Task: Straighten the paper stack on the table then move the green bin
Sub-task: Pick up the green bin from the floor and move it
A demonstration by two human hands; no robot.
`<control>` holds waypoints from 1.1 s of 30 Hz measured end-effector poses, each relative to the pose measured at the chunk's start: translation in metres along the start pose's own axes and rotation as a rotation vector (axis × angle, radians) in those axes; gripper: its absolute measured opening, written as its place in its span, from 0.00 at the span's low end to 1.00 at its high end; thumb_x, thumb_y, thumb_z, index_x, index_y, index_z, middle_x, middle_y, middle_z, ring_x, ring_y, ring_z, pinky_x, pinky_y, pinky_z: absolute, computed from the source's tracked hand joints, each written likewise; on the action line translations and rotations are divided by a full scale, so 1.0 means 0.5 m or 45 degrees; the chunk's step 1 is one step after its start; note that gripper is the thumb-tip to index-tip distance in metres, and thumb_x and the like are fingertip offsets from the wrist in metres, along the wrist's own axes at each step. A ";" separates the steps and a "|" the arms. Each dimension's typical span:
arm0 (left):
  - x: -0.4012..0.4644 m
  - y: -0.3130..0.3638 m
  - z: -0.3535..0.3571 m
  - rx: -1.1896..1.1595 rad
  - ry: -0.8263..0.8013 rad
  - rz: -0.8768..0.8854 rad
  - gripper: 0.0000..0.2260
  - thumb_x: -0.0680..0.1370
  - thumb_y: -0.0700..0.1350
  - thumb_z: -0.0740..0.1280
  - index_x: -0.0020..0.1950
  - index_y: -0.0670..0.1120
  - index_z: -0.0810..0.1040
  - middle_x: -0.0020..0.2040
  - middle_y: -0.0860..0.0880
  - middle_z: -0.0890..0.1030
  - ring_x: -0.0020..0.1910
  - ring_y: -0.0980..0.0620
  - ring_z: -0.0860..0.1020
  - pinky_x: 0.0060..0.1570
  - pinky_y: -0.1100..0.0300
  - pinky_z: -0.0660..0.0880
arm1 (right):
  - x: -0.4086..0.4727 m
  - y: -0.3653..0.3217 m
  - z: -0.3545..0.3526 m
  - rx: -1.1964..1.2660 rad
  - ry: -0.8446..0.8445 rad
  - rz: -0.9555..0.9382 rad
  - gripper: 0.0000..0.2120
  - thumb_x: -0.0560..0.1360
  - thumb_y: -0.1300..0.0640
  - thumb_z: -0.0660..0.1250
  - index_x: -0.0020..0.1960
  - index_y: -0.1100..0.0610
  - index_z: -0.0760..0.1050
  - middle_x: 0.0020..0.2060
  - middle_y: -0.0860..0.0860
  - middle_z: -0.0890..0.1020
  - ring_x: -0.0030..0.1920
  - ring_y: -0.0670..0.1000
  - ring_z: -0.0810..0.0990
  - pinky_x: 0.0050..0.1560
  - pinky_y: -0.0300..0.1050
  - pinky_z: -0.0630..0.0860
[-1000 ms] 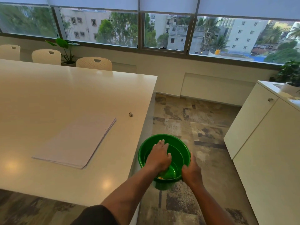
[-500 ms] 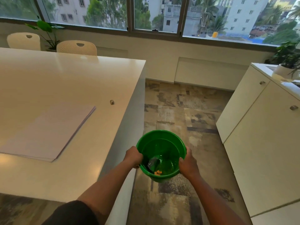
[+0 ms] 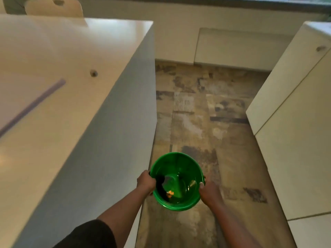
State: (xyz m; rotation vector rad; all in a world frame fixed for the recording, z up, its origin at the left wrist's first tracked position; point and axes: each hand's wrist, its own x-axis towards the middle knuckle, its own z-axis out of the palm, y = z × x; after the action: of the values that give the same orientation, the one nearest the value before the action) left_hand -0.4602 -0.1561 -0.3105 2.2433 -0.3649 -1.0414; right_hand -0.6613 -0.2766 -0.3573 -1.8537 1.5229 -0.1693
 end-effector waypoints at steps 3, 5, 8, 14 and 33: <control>0.105 -0.084 0.073 -0.002 -0.004 -0.050 0.13 0.78 0.38 0.63 0.62 0.43 0.73 0.56 0.38 0.78 0.49 0.37 0.81 0.43 0.40 0.82 | 0.068 0.076 0.101 -0.037 -0.064 -0.011 0.12 0.78 0.59 0.60 0.62 0.56 0.71 0.49 0.57 0.81 0.48 0.57 0.79 0.46 0.47 0.75; 0.173 -0.157 0.130 -0.011 -0.012 -0.069 0.12 0.78 0.37 0.62 0.61 0.43 0.74 0.54 0.38 0.78 0.48 0.38 0.81 0.42 0.40 0.82 | 0.101 0.144 0.186 -0.028 -0.092 0.002 0.11 0.78 0.59 0.60 0.61 0.55 0.71 0.48 0.55 0.80 0.47 0.56 0.79 0.46 0.49 0.76; 0.271 -0.255 0.199 -0.021 -0.030 -0.106 0.13 0.78 0.35 0.60 0.60 0.43 0.76 0.51 0.39 0.80 0.45 0.38 0.82 0.41 0.41 0.83 | 0.146 0.226 0.292 -0.010 -0.107 0.045 0.10 0.78 0.58 0.60 0.60 0.54 0.70 0.47 0.55 0.80 0.46 0.55 0.79 0.46 0.52 0.77; 0.445 -0.457 0.329 0.197 0.074 -0.067 0.09 0.76 0.34 0.63 0.52 0.40 0.82 0.47 0.39 0.82 0.44 0.39 0.82 0.45 0.47 0.83 | 0.217 0.378 0.505 0.067 -0.139 0.128 0.10 0.76 0.58 0.60 0.57 0.55 0.72 0.48 0.56 0.81 0.41 0.53 0.75 0.41 0.46 0.72; 0.613 -0.652 0.466 0.259 -0.119 -0.188 0.21 0.76 0.36 0.69 0.68 0.42 0.71 0.55 0.43 0.78 0.47 0.48 0.79 0.35 0.61 0.75 | 0.300 0.526 0.738 0.047 -0.436 0.209 0.30 0.78 0.57 0.62 0.76 0.54 0.53 0.64 0.60 0.75 0.58 0.59 0.77 0.50 0.47 0.75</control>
State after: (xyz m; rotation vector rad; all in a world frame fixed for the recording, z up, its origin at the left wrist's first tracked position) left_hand -0.4428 -0.1555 -0.8146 2.4374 -0.3633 -1.2383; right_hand -0.6365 -0.2598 -0.8334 -1.6212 1.4104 0.1872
